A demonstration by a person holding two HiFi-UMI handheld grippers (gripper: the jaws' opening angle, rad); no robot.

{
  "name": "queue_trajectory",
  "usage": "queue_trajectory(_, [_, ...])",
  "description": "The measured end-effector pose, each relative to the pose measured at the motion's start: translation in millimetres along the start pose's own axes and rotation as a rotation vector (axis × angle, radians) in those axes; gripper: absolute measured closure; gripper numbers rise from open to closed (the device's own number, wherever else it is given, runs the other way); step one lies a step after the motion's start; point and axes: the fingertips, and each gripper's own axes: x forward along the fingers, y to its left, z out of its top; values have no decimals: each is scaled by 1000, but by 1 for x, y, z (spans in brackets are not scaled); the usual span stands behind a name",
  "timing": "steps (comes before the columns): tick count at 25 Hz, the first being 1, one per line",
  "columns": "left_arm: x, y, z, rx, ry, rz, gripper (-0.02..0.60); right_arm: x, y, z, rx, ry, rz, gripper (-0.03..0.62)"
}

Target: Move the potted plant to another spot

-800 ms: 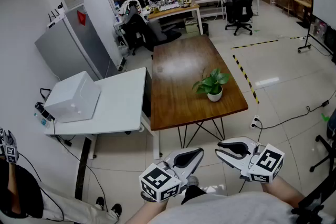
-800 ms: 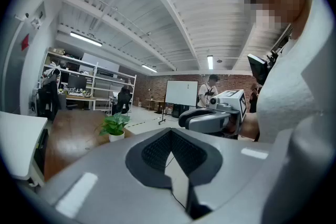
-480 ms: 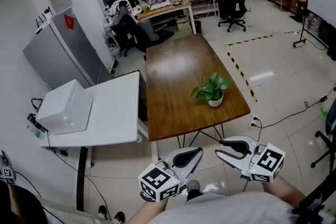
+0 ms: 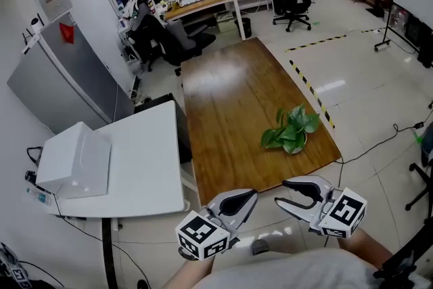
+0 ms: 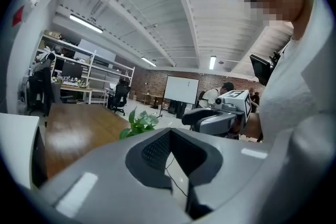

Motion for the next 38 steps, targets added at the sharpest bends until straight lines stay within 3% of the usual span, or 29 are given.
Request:
queue_trajectory(5, [2, 56, -9, -12, 12, -21, 592, 48, -28, -3, -1, 3, -21, 433])
queue_trajectory(9, [13, 75, -10, -30, 14, -22, 592, 57, -42, -12, 10, 28, -14, 418])
queue_trajectory(21, [62, 52, -20, -47, 64, -71, 592, 23, -79, -27, 55, 18, -18, 399])
queue_trajectory(27, [70, 48, -27, -59, 82, -68, 592, 13, -91, -68, 75, 85, -33, 398])
queue_trajectory(38, [60, 50, -38, -75, 118, -14, 592, -7, -149, -147, 51, 233, -153, 372])
